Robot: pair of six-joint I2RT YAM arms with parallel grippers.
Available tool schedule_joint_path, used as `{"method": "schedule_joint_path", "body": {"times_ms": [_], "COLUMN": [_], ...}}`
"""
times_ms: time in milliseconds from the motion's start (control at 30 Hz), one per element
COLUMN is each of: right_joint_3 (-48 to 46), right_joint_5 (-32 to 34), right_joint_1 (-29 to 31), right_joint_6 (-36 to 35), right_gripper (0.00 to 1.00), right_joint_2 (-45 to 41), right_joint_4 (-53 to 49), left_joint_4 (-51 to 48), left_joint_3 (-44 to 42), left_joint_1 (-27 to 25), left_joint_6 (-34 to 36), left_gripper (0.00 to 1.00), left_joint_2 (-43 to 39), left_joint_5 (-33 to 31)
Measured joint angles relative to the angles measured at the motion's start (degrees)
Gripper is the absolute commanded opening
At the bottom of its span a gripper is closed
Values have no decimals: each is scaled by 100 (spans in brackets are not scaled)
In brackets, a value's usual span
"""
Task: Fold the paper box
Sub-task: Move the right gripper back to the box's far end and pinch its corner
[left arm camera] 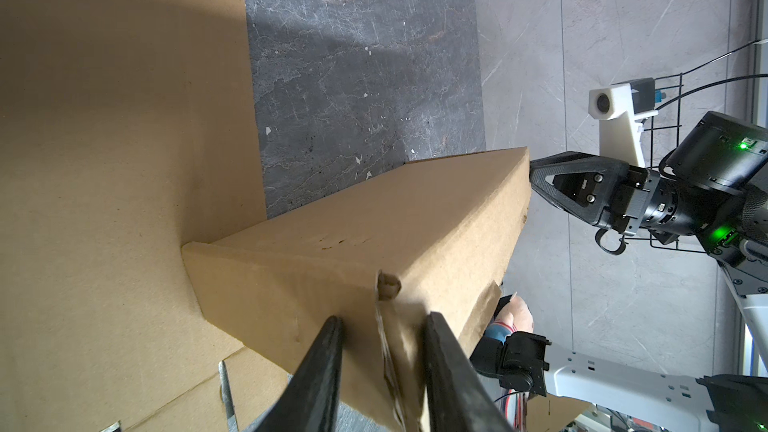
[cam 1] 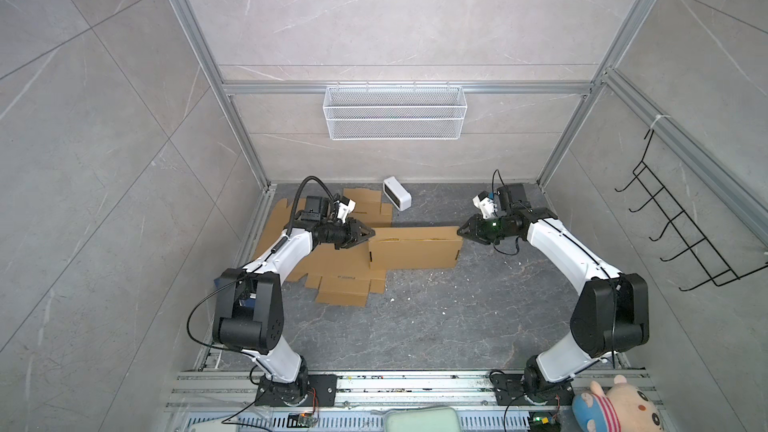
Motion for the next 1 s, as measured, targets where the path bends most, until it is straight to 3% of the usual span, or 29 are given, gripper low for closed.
{"method": "schedule_joint_path", "body": {"times_ms": [400,1000], "right_joint_3": [-203,-1475], "right_joint_5": [-37,0], "right_joint_1": [-76,-94], "right_joint_6": [0,-4], "right_gripper": [34,45], "right_joint_2": [-153,-1432], "right_joint_4": [175,142], "left_joint_4": [72,214], "left_joint_3": [-175,-1403], "left_joint_1": [-378,-1187], "left_joint_6": [-122,-164], "left_gripper": [37,47], "left_joint_2": [-334,-1731], "left_joint_5": [-481,-1237]}}
